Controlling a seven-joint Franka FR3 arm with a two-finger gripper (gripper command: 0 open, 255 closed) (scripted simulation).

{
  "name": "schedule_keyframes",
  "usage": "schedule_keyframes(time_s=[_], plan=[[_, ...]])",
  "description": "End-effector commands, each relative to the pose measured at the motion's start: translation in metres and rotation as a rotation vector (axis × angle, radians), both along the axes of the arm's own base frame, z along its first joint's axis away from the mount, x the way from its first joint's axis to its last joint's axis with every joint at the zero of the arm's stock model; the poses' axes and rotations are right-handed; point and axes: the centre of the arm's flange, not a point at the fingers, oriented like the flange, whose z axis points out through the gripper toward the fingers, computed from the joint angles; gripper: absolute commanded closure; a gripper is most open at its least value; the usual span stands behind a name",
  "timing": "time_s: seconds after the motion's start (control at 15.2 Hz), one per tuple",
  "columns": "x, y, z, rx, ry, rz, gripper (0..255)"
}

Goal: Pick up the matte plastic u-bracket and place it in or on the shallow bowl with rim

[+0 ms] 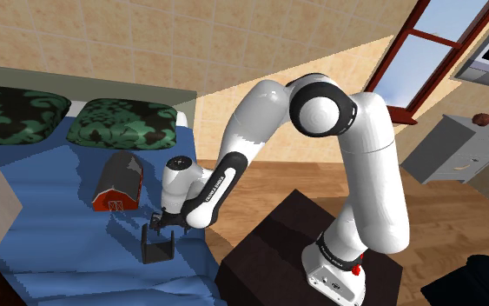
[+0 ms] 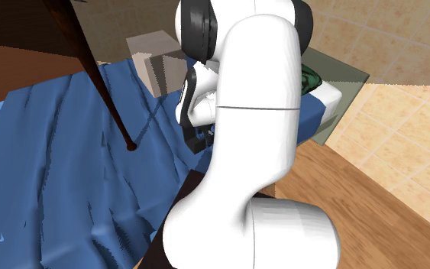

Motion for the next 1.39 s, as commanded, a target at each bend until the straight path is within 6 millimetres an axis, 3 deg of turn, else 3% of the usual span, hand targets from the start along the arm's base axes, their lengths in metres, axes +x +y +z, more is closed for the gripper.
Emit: schedule_keyframes(time_s=[0.0, 0.59, 1.12, 1.19, 1.25, 1.32], plan=[[0.000, 0.000, 0.000, 0.000, 0.000, 0.000, 255], [0.000, 0.000, 0.000, 0.000, 0.000, 0.000, 255], [0.000, 0.000, 0.042, 0.000, 0.000, 0.000, 255], [-0.001, -0.001, 0.037, 0.000, 0.000, 0.000, 255], [-0.001, -0.001, 0.037, 0.000, 0.000, 0.000, 0], [0.000, 0.010, 0.044, 0.004, -0.002, -0.005, 0]])
